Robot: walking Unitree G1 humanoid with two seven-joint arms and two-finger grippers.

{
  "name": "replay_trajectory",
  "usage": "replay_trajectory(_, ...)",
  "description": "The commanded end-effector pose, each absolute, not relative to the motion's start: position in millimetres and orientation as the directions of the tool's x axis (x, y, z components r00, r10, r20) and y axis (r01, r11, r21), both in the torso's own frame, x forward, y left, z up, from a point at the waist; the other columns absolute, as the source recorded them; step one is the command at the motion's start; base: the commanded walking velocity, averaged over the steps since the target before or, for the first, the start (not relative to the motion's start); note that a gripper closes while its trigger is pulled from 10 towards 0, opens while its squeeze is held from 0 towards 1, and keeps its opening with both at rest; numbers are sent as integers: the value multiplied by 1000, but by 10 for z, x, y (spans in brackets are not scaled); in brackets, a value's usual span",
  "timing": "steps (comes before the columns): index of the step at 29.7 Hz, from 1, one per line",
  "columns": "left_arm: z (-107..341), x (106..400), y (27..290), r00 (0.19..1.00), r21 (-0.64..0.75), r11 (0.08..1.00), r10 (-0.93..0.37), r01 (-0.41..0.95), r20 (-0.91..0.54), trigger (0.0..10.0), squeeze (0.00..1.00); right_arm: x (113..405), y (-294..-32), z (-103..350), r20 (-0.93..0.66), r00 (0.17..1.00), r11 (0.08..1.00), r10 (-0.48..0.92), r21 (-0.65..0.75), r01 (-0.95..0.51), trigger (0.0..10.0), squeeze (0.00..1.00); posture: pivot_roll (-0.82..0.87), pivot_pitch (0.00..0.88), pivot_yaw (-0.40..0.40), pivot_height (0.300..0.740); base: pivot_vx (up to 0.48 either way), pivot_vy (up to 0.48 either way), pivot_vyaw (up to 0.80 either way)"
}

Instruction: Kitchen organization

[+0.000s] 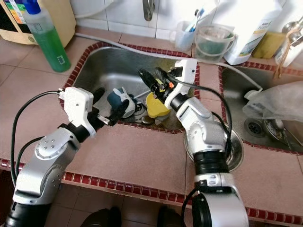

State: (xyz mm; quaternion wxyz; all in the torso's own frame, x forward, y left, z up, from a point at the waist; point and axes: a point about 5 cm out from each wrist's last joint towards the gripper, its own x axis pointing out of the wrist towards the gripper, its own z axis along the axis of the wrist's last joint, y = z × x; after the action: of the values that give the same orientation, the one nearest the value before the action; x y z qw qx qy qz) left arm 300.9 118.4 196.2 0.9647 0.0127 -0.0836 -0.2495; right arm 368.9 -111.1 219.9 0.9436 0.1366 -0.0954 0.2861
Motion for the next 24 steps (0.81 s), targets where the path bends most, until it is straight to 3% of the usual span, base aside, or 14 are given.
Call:
replay_trajectory(1, 1958, 3058, 1188, 867, 88, 881, -473, 465, 160, 10000, 0, 3668, -1134, 2191, 274, 842, 843, 464, 156, -515, 10000, 1000, 0, 85, -34, 740, 0, 0, 0)
replay_trajectory(17, 1896, 3222, 1309, 900, 34, 915, -402, 402, 170, 10000, 0, 3530, -1137, 1996, 336, 915, 962, 223, 78, -263, 10000, 1000, 10, 54, -18, 740, 0, 0, 0)
replay_trajectory(19, 1888, 3231, 1343, 913, -64, 924, -358, 376, 193, 10000, 0, 3458, -1128, 1950, 340, 917, 970, 210, 49, -240, 10000, 1000, -9, 47, -14, 740, 0, 0, 0)
replay_trajectory(24, 1796, 3236, 1382, 935, -42, 955, -279, 295, 220, 10000, 0, 3383, -1219, 1874, 352, 918, 979, 183, 23, -204, 10000, 1000, -8, 12, -11, 740, 0, 0, 0)
